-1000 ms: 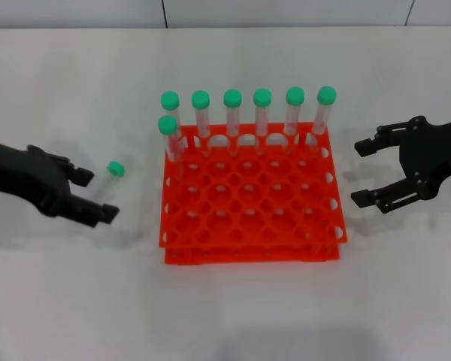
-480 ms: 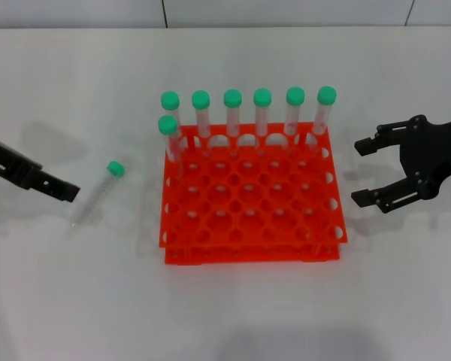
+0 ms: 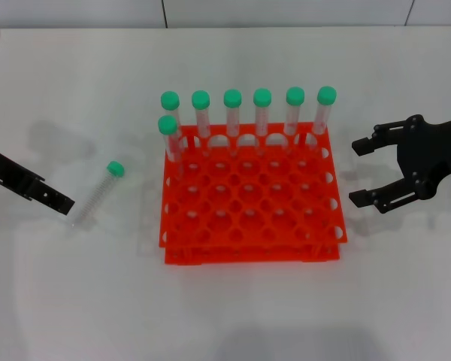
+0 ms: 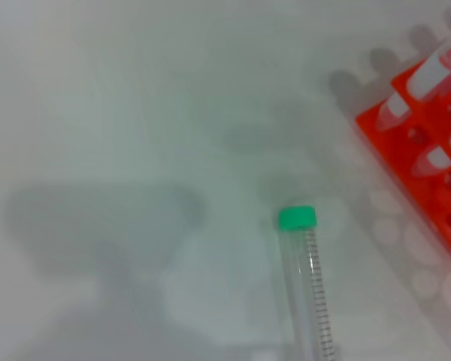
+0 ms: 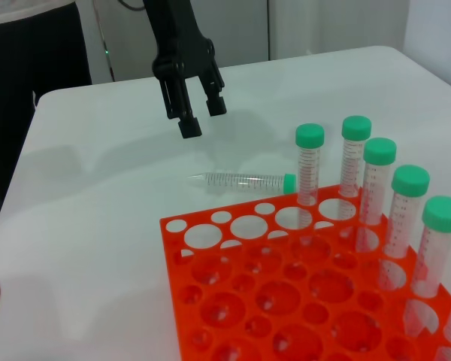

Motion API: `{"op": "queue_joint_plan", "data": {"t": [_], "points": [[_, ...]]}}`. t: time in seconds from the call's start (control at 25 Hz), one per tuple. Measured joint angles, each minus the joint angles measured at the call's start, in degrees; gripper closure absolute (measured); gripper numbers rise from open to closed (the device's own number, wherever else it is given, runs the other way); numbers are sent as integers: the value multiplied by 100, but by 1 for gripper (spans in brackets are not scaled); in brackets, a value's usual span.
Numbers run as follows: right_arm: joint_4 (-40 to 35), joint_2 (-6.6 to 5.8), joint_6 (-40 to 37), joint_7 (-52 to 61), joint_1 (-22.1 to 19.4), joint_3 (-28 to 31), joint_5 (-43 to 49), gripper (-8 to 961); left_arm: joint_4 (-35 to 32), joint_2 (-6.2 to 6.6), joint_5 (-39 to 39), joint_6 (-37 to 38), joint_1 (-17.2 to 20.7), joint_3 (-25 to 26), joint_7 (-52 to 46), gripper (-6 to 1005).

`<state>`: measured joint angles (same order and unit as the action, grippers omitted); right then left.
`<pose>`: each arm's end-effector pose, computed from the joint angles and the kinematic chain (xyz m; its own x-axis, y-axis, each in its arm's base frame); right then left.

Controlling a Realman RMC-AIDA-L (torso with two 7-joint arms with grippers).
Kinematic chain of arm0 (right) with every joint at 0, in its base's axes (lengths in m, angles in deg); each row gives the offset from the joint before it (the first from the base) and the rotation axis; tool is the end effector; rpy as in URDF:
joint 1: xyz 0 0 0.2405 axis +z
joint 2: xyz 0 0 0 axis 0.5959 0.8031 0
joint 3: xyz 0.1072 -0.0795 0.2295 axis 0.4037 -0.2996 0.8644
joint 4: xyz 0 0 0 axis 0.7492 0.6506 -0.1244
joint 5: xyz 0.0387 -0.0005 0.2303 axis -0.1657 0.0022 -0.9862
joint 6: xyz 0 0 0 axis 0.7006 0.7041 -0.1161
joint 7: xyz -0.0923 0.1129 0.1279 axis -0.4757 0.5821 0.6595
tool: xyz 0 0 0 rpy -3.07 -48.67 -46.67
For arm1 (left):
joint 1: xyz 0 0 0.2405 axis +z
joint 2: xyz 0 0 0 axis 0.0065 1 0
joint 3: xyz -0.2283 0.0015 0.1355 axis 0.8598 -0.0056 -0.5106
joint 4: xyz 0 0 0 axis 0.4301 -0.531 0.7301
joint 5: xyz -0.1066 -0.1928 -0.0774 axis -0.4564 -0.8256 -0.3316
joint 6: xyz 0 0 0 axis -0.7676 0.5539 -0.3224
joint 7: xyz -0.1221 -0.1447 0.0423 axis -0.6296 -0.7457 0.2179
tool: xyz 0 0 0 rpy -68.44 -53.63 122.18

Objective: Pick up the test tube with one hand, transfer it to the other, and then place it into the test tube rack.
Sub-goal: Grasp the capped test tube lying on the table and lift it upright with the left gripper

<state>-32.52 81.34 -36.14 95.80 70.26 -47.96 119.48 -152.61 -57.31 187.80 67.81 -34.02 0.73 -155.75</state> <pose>0.2164 0.3933 -0.0124 0.9824 -0.1215 -0.1416 -0.1397 -0.9820 -0.1269 -0.2720 0.3809 0.0369 0.5383 0.8271 -0.1617 0.6868 -0.5418 -0.4845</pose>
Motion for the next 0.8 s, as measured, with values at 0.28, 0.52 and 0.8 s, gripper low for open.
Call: {"op": "queue_joint_plan", "data": {"t": [0.28,0.52,0.8], "points": [[0,1,-1,-30,-2,-3,0,83,286,-39,21,-210,-12,-98,-50,125],[3,1,-15,-50,-2,-3,0,83,418,-129,46,-318,-28,-198,-40,124],[4,5,9,-58,-2,-16,0,84,636,-165,182,-462,-102,-316,-146,135]]}}
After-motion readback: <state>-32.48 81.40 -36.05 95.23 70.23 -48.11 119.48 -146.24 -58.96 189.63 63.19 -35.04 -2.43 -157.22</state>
